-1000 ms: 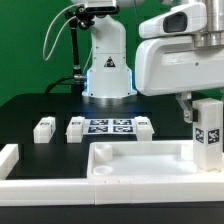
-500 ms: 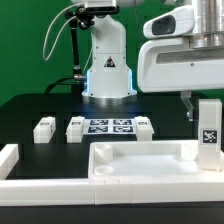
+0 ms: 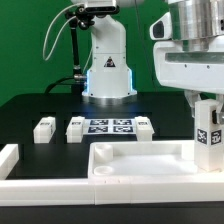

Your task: Assemble desk

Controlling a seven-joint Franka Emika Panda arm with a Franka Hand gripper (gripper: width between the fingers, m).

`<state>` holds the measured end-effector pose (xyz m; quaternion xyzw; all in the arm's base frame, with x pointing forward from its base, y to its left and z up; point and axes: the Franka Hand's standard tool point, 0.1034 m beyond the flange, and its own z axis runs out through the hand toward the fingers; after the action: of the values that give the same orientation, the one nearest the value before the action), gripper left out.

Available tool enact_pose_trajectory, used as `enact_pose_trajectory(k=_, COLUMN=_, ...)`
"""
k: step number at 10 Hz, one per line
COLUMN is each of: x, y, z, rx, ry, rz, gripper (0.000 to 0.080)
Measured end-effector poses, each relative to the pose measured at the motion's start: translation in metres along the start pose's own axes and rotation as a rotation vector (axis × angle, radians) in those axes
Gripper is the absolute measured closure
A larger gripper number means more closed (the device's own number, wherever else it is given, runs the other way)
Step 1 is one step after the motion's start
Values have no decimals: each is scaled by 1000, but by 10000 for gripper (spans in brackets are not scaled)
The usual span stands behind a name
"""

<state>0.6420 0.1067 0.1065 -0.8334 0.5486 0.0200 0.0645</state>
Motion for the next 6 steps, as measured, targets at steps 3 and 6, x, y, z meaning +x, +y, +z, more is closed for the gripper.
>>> enact_pose_trajectory(k=3, x=0, y=0, z=1, rx=1, ry=1, rz=-10, gripper=309)
enact_pose_trajectory(k=6, x=-6, y=-1, z=5, rx=35, ry=41, rz=-522, gripper=166)
